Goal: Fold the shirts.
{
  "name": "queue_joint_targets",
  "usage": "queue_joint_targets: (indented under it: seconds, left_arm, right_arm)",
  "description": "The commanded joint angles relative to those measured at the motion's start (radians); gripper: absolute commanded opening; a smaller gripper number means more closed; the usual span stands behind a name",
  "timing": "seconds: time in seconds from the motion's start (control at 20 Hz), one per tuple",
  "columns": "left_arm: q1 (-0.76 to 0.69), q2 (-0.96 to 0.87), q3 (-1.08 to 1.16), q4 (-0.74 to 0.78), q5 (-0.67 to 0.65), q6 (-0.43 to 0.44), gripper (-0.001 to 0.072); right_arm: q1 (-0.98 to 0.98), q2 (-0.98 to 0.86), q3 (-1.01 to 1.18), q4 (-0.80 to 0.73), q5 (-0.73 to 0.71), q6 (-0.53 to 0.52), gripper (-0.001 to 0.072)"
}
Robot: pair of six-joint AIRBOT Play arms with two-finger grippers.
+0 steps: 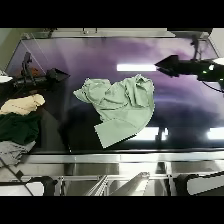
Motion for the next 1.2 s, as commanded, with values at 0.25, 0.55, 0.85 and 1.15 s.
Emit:
queue_joint_targets:
  seconds: [0.25, 0.55, 0.85, 1.15]
  left_arm:
    - [-0.022, -0.420, 0.399, 0.171, -0.190, -0.171, 0.0698]
    - [-0.043, -0.649, 0.654, 0.292, -0.434, -0.274, 0.0696]
    - [-0.058, -0.732, 0.813, 0.189, -0.513, -0.239, 0.0245]
    - [-0.076, -0.731, 0.778, 0.168, -0.603, -0.178, 0.0014]
  right_arm:
    - [-0.088, 0.187, -0.468, -0.175, 0.167, 0.079, 0.0449]
    - [-0.088, 0.240, -0.721, -0.169, 0.111, 0.055, 0.0512]
    - [-0.022, 0.245, -0.811, -0.175, 0.114, 0.056, 0.0510]
    - [0.184, 0.233, -0.879, -0.115, -0.213, 0.142, 0.0498]
